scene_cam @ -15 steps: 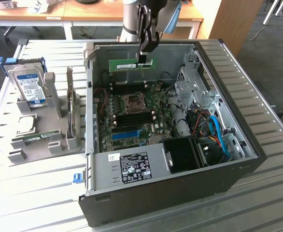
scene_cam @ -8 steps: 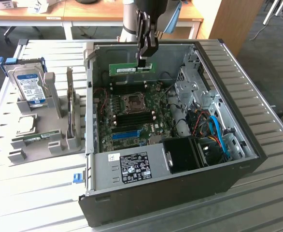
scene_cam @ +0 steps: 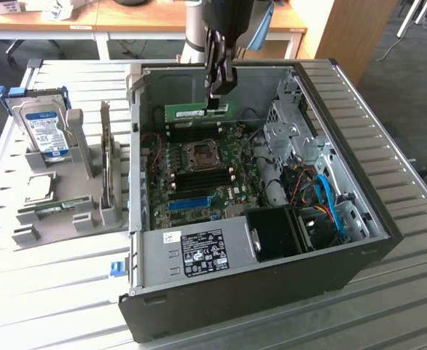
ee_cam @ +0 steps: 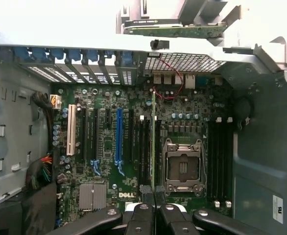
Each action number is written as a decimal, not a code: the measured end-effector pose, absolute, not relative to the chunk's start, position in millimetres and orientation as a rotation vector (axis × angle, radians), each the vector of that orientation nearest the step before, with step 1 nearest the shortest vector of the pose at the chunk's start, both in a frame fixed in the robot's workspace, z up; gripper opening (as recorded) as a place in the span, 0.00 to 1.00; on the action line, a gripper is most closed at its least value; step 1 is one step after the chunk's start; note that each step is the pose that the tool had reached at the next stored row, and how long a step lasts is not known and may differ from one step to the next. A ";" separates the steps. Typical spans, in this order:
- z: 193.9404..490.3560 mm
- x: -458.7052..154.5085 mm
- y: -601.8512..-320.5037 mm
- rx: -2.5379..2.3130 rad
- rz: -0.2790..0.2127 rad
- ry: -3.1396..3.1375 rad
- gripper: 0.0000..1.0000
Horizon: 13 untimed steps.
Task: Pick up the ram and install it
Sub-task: 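Pick up the ram and move it above insertion slot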
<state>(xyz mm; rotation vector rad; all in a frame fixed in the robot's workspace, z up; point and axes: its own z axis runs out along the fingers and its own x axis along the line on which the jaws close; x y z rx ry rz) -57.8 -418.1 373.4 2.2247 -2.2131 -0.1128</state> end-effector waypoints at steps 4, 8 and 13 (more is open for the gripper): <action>366.6 -57.8 -418.1 2.225 -0.113 -2.213 0.12; 361.0 -57.8 -418.1 2.225 -0.113 -2.213 0.12; 355.6 -57.8 -418.1 2.225 -0.113 -2.213 0.12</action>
